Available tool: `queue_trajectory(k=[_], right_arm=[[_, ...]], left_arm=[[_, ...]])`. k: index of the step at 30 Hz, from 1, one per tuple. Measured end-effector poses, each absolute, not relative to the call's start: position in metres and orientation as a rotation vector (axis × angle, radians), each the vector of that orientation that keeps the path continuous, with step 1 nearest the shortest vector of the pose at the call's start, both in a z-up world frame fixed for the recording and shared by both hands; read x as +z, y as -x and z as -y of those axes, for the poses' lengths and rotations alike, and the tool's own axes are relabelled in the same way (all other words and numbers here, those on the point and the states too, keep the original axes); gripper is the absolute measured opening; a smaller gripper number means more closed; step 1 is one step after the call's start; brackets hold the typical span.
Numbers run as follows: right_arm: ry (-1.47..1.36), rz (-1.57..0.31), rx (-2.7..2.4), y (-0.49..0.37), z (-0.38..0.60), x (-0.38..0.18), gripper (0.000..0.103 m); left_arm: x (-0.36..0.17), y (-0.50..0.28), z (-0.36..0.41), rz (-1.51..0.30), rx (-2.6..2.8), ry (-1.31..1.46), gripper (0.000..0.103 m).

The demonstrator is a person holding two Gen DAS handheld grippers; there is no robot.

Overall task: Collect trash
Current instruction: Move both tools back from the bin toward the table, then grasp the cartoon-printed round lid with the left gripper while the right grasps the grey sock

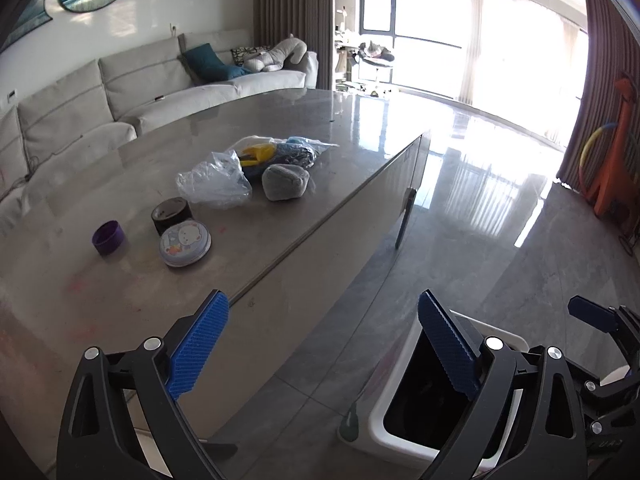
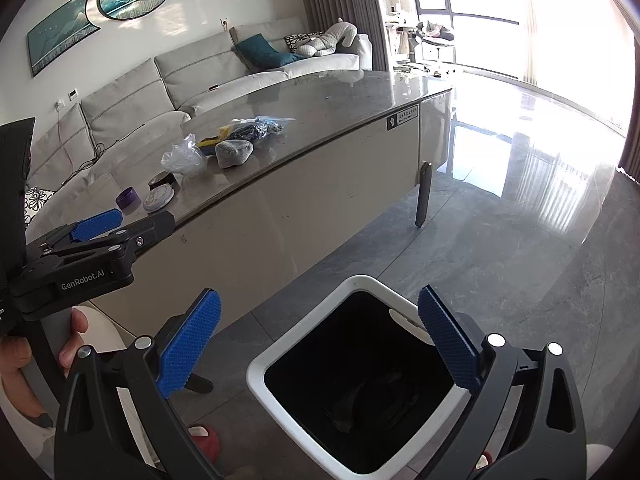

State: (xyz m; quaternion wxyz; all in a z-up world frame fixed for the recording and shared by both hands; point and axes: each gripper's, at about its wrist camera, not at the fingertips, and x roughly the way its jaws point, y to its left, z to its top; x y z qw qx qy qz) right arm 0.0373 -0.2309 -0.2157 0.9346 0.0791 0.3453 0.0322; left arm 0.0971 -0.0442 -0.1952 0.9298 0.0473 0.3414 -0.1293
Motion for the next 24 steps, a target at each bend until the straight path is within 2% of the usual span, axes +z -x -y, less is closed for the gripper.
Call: queue_trajectory(k=[24], right_arm=[[-0.013, -0.542, 0.232, -0.142, 0.148, -0.161, 0.098]], left_arm=[[-0.176, -0.167, -0.063, -0.670, -0.030, 0.015, 0.098]])
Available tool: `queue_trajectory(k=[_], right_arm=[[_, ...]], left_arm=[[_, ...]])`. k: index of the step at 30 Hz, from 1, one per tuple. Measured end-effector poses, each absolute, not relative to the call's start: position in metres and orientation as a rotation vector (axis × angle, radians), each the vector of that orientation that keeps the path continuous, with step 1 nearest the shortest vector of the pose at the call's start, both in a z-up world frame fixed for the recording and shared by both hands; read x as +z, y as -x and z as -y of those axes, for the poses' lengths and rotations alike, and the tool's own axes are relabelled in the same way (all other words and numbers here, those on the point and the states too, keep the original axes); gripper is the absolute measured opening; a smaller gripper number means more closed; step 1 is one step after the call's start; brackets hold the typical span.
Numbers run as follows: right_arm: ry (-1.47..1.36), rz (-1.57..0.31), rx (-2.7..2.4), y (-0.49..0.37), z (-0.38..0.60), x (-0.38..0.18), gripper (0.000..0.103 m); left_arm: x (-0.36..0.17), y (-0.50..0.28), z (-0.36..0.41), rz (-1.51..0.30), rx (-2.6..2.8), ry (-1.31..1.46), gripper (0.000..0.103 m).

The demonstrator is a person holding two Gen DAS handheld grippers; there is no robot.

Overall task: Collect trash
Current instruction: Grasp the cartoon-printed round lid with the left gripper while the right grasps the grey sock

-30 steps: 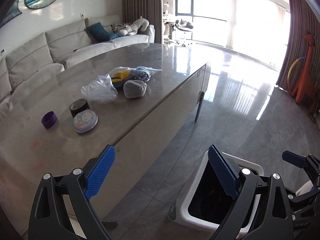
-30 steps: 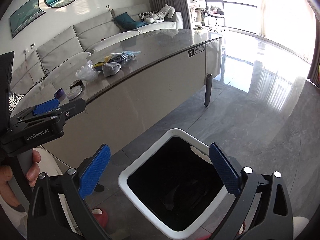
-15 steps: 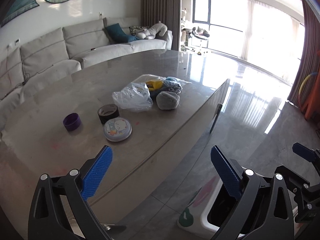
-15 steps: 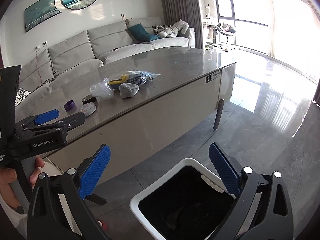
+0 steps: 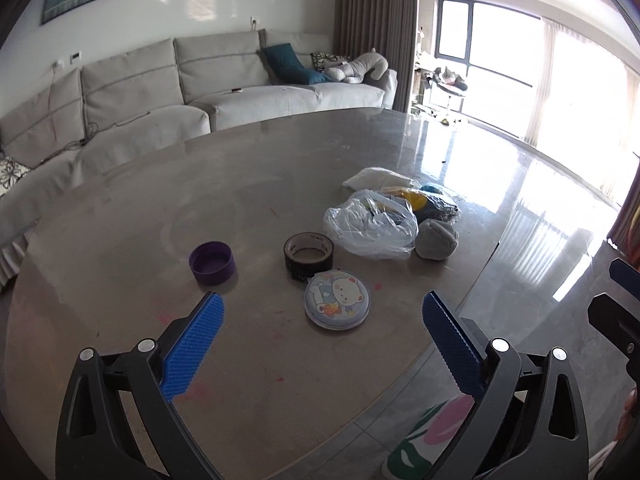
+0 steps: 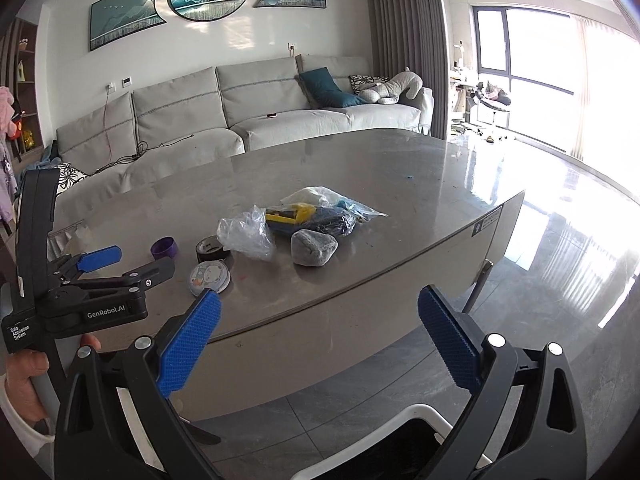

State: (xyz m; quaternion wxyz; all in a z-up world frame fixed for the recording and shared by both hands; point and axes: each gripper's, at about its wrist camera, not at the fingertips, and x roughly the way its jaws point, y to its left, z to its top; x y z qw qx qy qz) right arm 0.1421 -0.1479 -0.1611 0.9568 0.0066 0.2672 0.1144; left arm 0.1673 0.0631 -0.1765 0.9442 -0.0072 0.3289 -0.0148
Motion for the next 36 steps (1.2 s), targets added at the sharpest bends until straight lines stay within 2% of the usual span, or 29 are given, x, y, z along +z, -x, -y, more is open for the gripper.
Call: queue_trajectory(k=[20, 26, 27, 28, 29, 33, 36], right_arm=[[-0.006, -0.575, 0.289, -0.210, 0.129, -0.187, 0.098], [-0.001, -0.592, 0.278, -0.216, 0.133, -0.195, 0.098], [-0.003, -0.592, 0.276, -0.217, 0.133, -0.196, 0.098], [-0.003, -0.592, 0.273, -0.217, 0.133, -0.197, 0.098], [-0.001, -0.591, 0.271, -0.218, 0.132, -0.198, 0.098], [0.011, -0.594, 0.261, -0.226, 0.129, -0.203, 0.098], [0.011, -0.601, 0.264, -0.234, 0.127, -0.208, 0.098]], left_arm=[[-0.243, -0.244, -0.060, -0.874, 0.024, 0.047, 0.098], [-0.246, -0.241, -0.055, -0.850, 0.051, 0.001, 0.097], [-0.247, -0.240, -0.055, -0.843, 0.054, 0.004, 0.094], [-0.246, -0.236, -0.055, -0.822, 0.047, 0.001, 0.078], [-0.244, -0.232, -0.053, -0.800, 0.030, -0.008, 0.055], [-0.239, -0.225, -0.053, -0.766, 0.030, -0.001, 0.054], [-0.222, -0.215, -0.051, -0.661, 0.034, -0.019, 0.054]])
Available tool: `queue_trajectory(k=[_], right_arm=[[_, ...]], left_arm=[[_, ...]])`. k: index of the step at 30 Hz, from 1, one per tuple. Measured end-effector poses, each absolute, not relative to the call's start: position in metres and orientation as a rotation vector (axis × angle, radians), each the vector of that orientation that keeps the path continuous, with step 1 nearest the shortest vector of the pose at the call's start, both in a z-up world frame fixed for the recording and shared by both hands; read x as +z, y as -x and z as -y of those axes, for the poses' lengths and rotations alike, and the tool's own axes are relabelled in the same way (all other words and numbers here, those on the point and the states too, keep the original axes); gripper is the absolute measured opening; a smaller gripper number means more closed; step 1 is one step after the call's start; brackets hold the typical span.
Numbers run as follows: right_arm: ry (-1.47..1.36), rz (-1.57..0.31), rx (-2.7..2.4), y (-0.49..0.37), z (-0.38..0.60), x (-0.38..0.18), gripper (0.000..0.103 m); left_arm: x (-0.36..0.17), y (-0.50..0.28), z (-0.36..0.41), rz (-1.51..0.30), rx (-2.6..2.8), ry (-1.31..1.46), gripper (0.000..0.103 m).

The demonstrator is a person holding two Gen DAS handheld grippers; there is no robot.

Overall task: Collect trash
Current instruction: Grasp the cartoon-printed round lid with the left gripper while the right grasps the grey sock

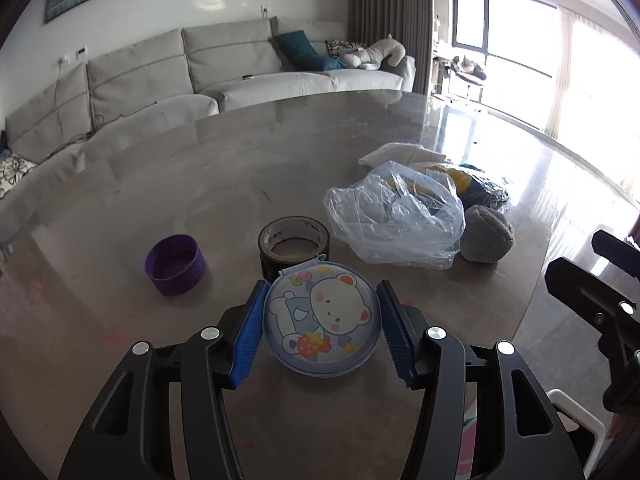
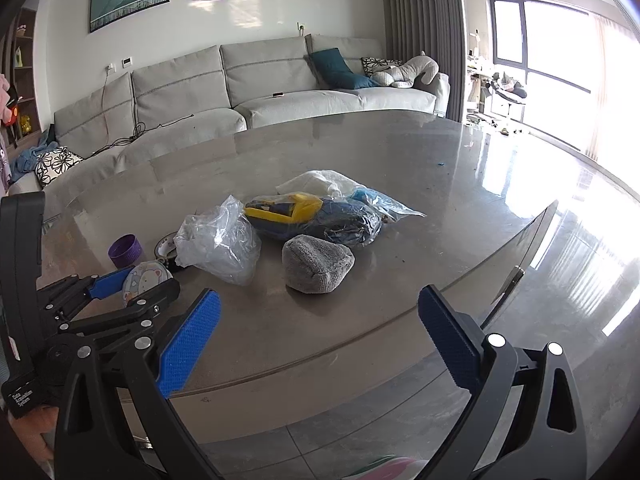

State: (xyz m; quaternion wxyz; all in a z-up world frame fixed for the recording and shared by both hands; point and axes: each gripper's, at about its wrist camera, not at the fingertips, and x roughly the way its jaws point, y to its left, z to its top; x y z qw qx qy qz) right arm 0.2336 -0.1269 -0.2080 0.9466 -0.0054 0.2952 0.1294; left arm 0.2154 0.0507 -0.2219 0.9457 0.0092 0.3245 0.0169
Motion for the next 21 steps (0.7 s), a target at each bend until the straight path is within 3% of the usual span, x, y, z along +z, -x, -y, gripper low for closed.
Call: queue_trajectory(k=[4, 17, 18, 20, 21], right_arm=[[0.015, -0.612, 0.264, -0.247, 0.123, -0.215, 0.098], [0.070, -0.642, 0.250, -0.297, 0.111, -0.247, 0.098], [0.066, -0.648, 0.254, -0.299, 0.111, -0.249, 0.084], [0.076, -0.649, 0.255, -0.299, 0.109, -0.251, 0.048], [0.079, -0.666, 0.254, -0.298, 0.109, -0.249, 0.038]], left_arm=[[-0.210, -0.207, -0.049, -0.588, 0.036, -0.043, 0.054], [-0.208, -0.224, -0.064, -0.610, 0.049, 0.026, 0.054], [-0.208, -0.223, -0.064, -0.606, 0.053, 0.025, 0.054], [-0.208, -0.223, -0.062, -0.604, 0.053, 0.024, 0.054], [-0.208, -0.223, -0.063, -0.602, 0.055, 0.026, 0.054]])
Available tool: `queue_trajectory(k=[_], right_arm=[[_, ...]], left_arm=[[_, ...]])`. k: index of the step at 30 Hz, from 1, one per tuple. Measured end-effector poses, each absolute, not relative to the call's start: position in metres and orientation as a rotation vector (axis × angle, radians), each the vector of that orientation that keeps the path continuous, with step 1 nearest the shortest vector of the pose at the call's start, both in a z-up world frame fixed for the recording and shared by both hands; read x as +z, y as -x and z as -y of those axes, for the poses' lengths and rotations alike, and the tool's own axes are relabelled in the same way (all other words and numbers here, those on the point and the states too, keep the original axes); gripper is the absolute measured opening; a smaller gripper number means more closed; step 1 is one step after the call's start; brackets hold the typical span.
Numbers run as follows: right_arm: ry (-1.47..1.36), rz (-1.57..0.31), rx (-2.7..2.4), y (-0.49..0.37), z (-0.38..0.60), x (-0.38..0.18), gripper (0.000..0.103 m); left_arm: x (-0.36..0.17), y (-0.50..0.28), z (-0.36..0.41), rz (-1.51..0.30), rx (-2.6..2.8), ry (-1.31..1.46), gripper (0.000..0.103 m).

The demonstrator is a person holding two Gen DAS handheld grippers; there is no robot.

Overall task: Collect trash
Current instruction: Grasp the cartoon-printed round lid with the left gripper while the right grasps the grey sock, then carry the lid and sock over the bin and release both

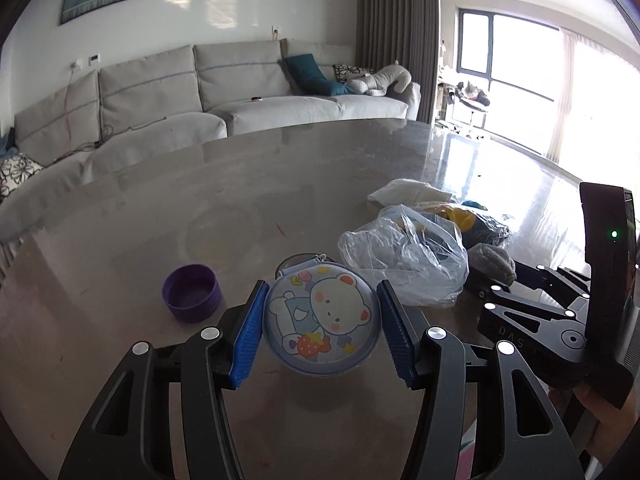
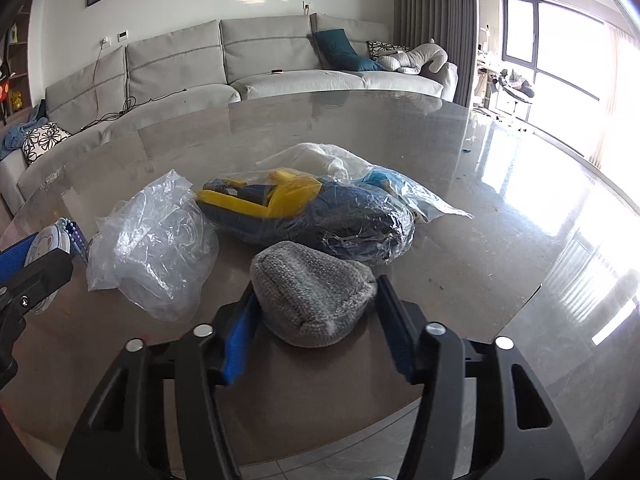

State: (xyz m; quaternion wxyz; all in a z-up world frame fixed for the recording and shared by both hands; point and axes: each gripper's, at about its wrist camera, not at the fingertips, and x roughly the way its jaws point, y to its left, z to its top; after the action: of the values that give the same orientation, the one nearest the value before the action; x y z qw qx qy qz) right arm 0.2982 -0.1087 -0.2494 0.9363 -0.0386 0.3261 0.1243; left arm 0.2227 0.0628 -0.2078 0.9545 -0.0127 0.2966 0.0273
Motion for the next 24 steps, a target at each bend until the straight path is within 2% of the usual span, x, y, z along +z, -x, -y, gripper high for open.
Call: queue_trajectory(k=[2, 24], right_arm=[[0.079, -0.666, 0.264, -0.293, 0.109, -0.247, 0.032], [0.095, -0.481, 0.215, -0.151, 0.129, -0.157, 0.032]], left_arm=[[-0.208, -0.223, -0.062, -0.603, 0.054, 0.030, 0.054], [-0.185, -0.182, -0.035, -0.509, -0.065, -0.023, 0.054]])
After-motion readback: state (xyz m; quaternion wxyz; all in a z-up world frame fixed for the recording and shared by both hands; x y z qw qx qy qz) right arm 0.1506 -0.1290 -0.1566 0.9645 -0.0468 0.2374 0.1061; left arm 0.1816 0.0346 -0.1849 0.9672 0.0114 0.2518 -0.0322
